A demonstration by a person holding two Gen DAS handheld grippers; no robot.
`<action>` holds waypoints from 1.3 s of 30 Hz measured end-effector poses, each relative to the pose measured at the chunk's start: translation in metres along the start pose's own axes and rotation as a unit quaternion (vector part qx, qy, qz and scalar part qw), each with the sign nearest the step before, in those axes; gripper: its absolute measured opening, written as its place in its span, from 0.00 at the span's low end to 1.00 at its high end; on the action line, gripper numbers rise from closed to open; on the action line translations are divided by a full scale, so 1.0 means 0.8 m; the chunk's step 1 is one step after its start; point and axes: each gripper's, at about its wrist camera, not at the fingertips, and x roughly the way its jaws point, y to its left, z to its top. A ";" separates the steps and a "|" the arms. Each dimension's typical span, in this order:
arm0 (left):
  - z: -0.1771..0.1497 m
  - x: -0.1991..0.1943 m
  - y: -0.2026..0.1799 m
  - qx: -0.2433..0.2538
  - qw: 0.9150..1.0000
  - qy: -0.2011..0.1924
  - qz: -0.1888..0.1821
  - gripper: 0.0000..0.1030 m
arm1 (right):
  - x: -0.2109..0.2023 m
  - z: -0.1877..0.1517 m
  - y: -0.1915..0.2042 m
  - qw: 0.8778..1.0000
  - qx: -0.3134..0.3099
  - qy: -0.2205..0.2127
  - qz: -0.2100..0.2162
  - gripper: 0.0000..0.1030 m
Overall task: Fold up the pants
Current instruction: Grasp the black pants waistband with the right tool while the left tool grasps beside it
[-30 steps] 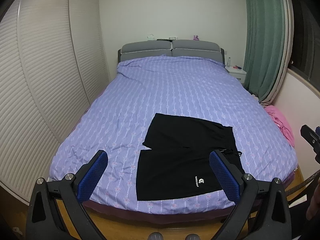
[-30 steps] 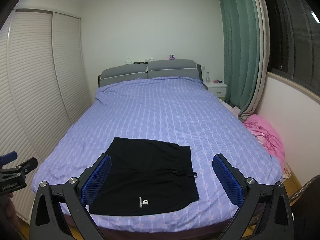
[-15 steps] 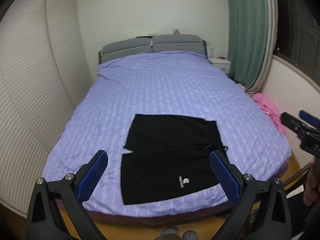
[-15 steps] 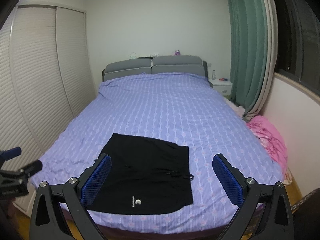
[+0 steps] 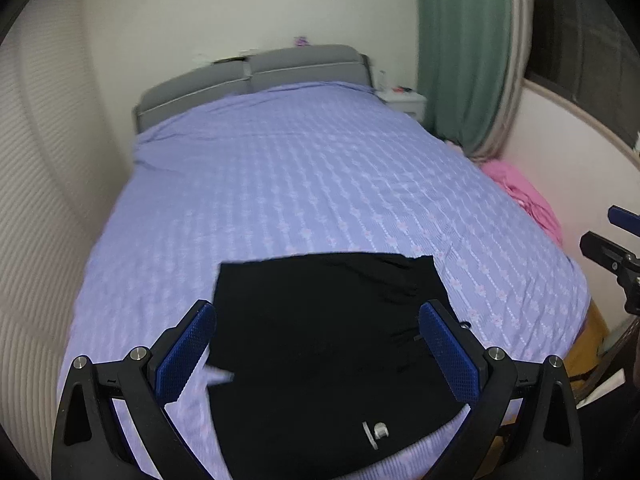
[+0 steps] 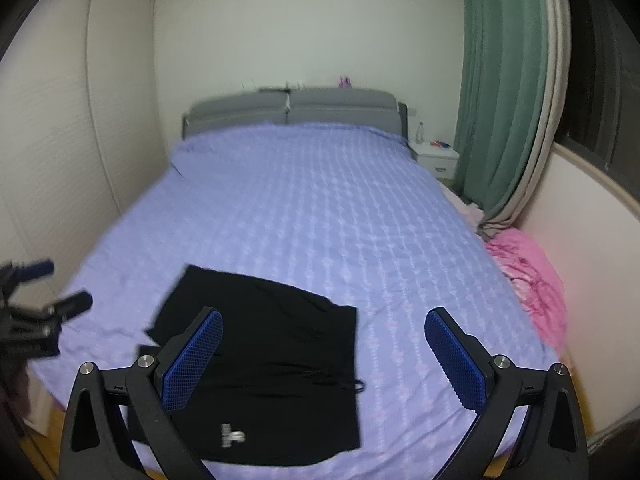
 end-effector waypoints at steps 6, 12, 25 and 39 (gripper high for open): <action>0.044 0.153 -0.010 0.074 0.996 0.019 -0.050 1.00 | 0.150 0.015 -0.009 0.997 0.009 0.072 0.001 0.95; 0.063 0.275 -0.028 0.117 0.985 0.042 -0.123 1.00 | 0.276 0.005 -0.024 0.991 0.023 0.135 0.012 0.86; 0.047 0.491 -0.062 0.206 0.948 0.097 -0.224 0.92 | 0.481 -0.063 -0.080 0.971 0.078 0.224 0.029 0.72; 0.046 0.570 -0.083 0.319 0.897 0.147 -0.270 0.84 | 0.574 -0.091 -0.098 0.960 0.061 0.260 0.086 0.71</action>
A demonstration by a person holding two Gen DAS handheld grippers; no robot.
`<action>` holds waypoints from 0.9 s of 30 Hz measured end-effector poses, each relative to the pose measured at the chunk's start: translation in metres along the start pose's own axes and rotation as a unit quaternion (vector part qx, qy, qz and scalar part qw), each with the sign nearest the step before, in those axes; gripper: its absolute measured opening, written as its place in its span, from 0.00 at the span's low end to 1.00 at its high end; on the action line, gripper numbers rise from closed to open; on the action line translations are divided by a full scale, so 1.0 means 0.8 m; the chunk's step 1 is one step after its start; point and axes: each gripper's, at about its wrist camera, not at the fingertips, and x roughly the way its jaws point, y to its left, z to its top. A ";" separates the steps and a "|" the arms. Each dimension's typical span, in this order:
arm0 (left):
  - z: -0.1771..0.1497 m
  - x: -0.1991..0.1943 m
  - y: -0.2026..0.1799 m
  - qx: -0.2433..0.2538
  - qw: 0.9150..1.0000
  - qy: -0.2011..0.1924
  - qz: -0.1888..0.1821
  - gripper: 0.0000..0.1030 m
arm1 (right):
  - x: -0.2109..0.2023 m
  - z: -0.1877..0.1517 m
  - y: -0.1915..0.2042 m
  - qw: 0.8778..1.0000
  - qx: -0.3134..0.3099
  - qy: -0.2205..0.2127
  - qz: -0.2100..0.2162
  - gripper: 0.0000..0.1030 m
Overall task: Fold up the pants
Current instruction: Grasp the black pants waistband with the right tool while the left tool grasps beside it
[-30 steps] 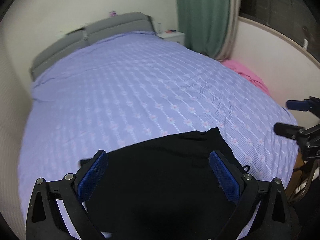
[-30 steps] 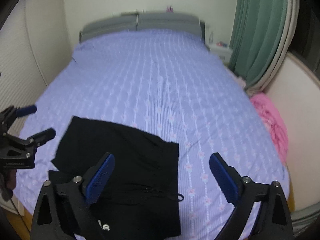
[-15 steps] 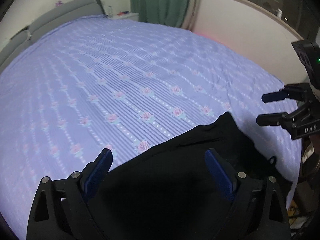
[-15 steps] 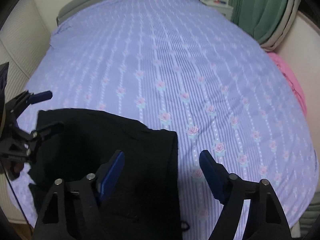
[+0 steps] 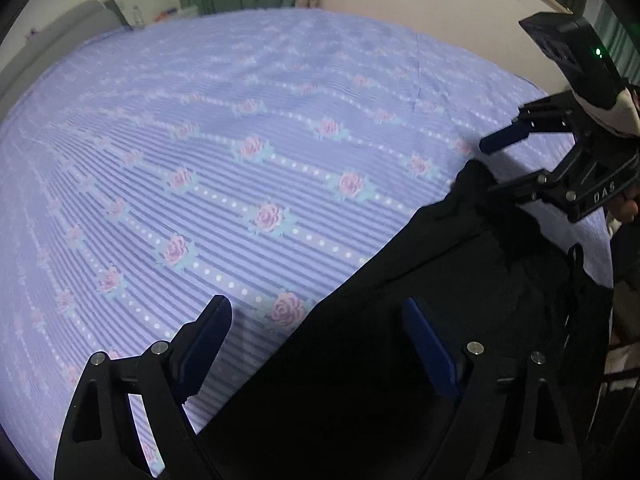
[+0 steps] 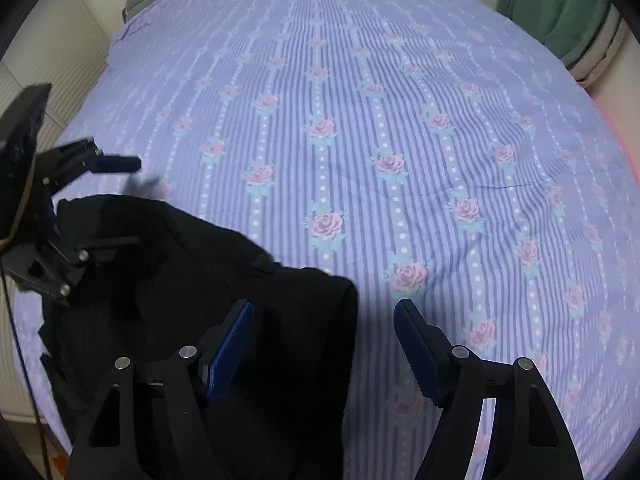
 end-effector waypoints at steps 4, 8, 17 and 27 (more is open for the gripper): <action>-0.004 0.017 0.009 0.011 0.999 0.032 -0.012 0.78 | 0.009 0.007 -0.004 1.000 0.002 -0.002 0.015 0.68; -0.010 0.025 0.011 0.011 0.999 0.043 -0.021 0.78 | 0.023 0.013 -0.004 1.000 -0.009 0.006 0.029 0.65; -0.008 0.022 0.010 0.020 0.997 0.064 -0.034 0.76 | 0.045 0.048 0.023 0.988 -0.131 0.057 0.055 0.62; 0.002 0.038 0.011 0.042 0.994 0.086 -0.048 0.76 | 0.110 0.090 0.069 0.921 -0.286 0.248 0.090 0.46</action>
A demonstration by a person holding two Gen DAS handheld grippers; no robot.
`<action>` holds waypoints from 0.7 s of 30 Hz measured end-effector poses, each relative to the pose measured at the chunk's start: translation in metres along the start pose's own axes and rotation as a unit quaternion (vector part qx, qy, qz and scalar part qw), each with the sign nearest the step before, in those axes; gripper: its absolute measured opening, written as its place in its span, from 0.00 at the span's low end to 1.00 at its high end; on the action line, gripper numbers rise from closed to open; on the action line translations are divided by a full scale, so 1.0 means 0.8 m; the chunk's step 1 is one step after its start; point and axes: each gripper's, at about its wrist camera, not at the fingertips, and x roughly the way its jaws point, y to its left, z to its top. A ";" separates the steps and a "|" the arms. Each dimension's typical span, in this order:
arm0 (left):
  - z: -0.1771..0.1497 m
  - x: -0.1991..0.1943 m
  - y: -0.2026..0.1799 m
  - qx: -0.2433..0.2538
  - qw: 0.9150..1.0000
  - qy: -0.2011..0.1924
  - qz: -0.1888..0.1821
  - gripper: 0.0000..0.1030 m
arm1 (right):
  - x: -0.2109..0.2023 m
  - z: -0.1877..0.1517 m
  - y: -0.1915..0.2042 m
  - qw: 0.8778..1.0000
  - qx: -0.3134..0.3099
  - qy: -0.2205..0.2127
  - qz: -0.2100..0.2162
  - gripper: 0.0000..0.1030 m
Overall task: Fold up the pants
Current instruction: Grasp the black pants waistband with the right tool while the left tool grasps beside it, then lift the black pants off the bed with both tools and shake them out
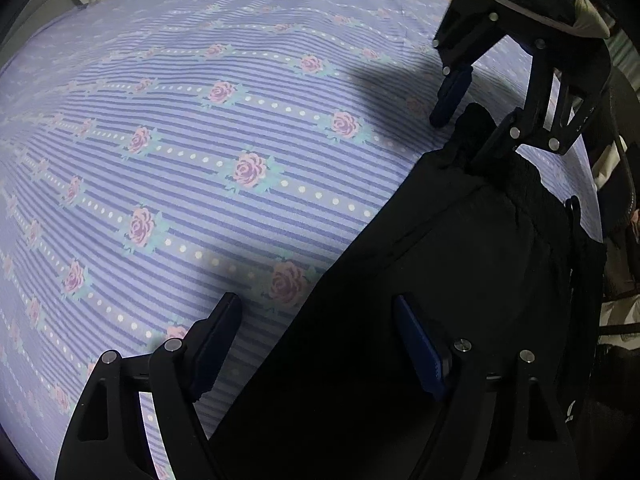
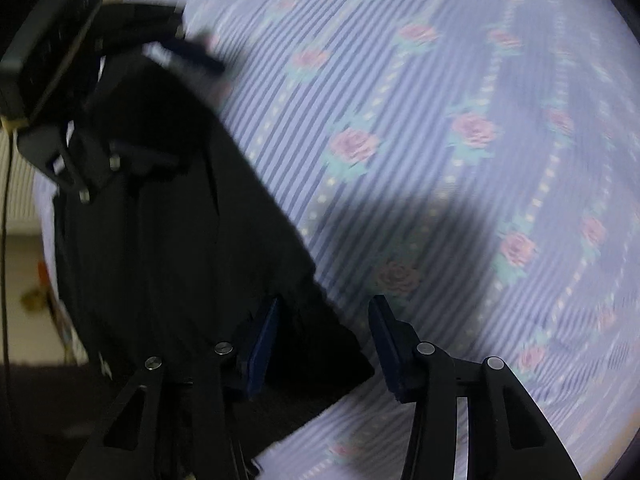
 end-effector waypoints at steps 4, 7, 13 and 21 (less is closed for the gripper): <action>0.000 0.003 0.005 0.006 1.000 0.000 -0.013 0.76 | 0.013 0.017 0.017 0.997 -0.053 0.051 0.010 0.36; -0.001 0.005 0.009 0.010 1.000 0.001 -0.026 0.76 | 0.020 0.022 0.029 0.993 -0.085 0.083 0.016 0.25; -0.010 0.001 0.020 0.020 0.999 -0.007 -0.029 0.51 | 0.018 0.021 0.044 0.987 -0.121 0.103 0.005 0.12; -0.029 -0.031 0.015 0.020 0.999 -0.004 -0.039 0.07 | -0.014 0.002 0.064 0.986 -0.145 0.066 -0.041 0.11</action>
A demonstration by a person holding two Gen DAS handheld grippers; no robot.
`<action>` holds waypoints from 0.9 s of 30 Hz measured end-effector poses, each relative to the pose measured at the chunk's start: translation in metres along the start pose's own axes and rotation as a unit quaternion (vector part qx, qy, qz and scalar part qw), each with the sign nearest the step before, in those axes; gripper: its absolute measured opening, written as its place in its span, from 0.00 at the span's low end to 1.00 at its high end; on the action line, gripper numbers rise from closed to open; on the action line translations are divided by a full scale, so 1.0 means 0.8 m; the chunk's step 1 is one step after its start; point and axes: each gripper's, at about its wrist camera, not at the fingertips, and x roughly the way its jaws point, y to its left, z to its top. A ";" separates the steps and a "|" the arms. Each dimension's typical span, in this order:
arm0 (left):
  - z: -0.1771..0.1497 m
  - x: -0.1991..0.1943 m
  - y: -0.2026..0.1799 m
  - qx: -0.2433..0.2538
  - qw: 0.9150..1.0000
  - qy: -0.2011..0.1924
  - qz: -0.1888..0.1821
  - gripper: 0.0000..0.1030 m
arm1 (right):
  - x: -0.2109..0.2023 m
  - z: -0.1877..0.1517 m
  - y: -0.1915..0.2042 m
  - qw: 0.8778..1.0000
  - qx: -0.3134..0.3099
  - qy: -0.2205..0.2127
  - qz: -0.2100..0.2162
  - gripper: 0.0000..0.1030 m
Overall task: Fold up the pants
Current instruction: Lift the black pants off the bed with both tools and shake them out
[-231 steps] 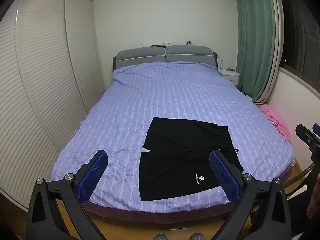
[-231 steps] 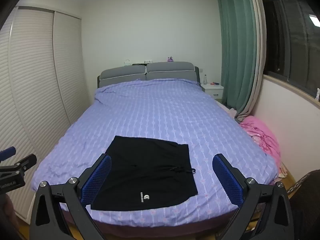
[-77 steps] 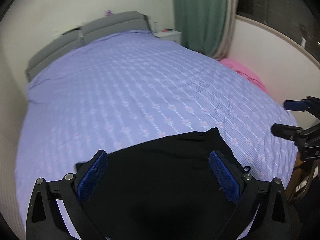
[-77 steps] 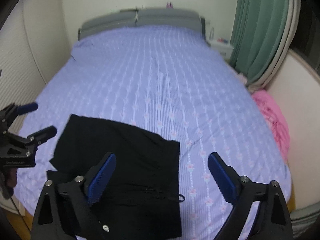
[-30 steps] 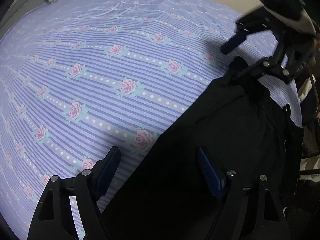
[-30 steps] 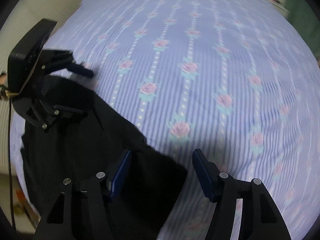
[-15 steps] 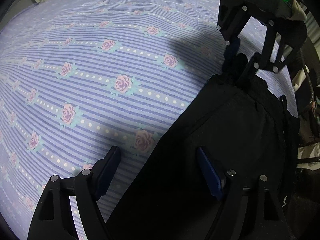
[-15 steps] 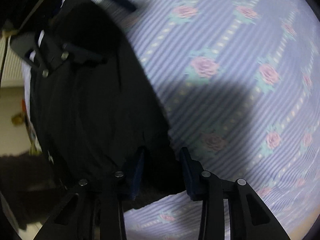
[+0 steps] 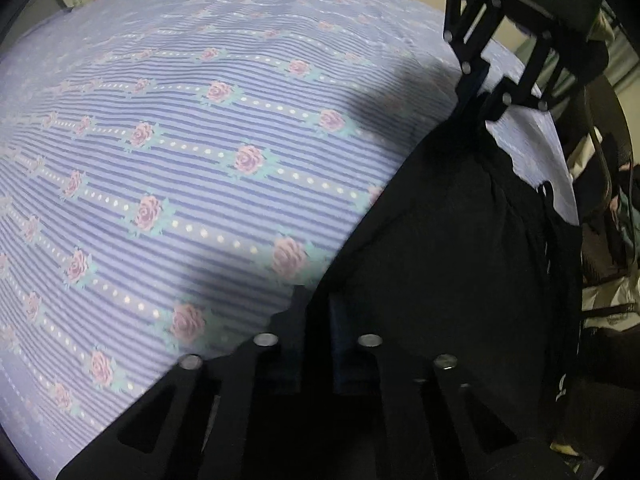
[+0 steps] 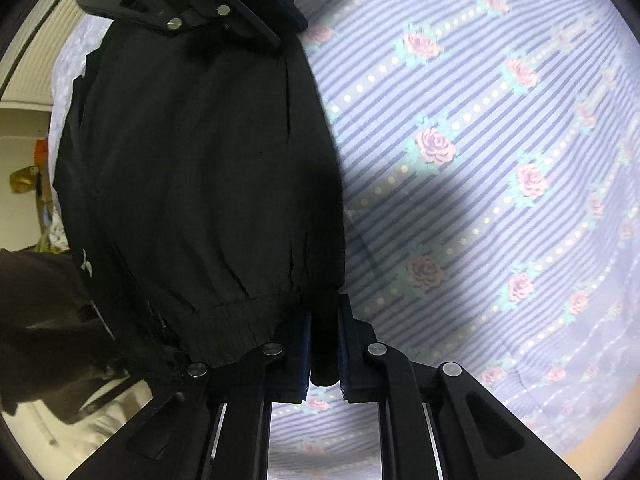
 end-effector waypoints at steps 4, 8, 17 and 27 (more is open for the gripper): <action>0.004 -0.014 -0.013 0.011 1.000 0.010 0.000 0.06 | -0.014 -0.014 0.021 1.000 -0.003 -0.011 -0.018 0.11; -0.003 -0.035 -0.027 0.023 1.000 0.009 0.014 0.05 | -0.020 -0.014 0.038 0.999 -0.013 -0.016 -0.050 0.11; -0.030 -0.107 -0.123 0.038 0.987 -0.039 0.153 0.05 | -0.047 -0.064 0.150 0.976 -0.047 -0.062 -0.203 0.10; -0.098 -0.138 -0.282 -0.044 0.970 -0.095 0.220 0.05 | -0.020 -0.135 0.326 0.882 -0.157 -0.129 -0.425 0.10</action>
